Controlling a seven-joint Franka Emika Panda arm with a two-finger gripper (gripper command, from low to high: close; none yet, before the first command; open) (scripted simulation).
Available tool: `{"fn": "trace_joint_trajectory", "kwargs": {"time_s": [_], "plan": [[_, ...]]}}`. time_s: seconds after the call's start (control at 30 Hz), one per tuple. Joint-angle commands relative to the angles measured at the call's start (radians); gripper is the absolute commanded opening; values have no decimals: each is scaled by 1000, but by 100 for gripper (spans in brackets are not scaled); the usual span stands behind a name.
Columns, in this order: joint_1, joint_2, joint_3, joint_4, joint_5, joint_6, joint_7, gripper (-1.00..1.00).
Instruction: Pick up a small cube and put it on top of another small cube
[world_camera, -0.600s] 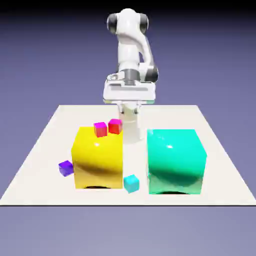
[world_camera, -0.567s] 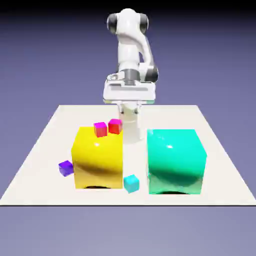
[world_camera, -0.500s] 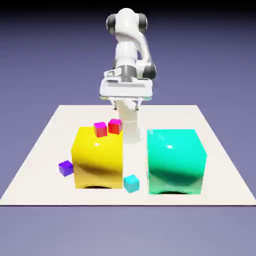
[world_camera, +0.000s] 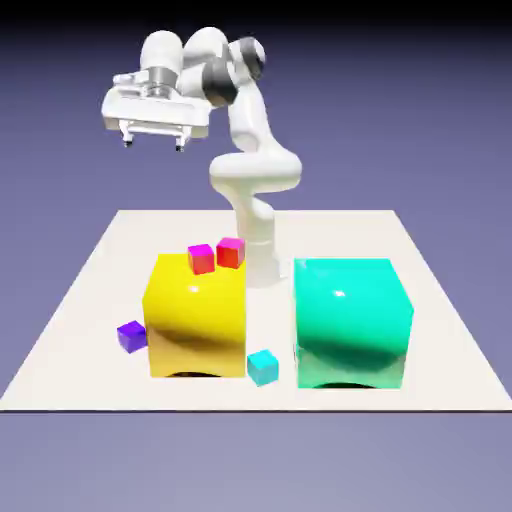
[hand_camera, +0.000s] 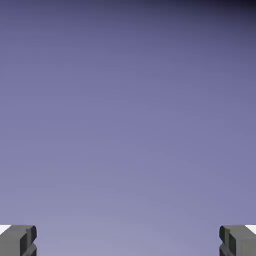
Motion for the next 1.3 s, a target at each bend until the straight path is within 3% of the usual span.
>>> {"fn": "trace_joint_trajectory", "kwargs": {"time_s": [0.0, 1.27], "plan": [[9, -20, -36, 11, -7, -17, -32, 0], [352, -755, -1357, 428, -249, -631, -1195, 0]]}}
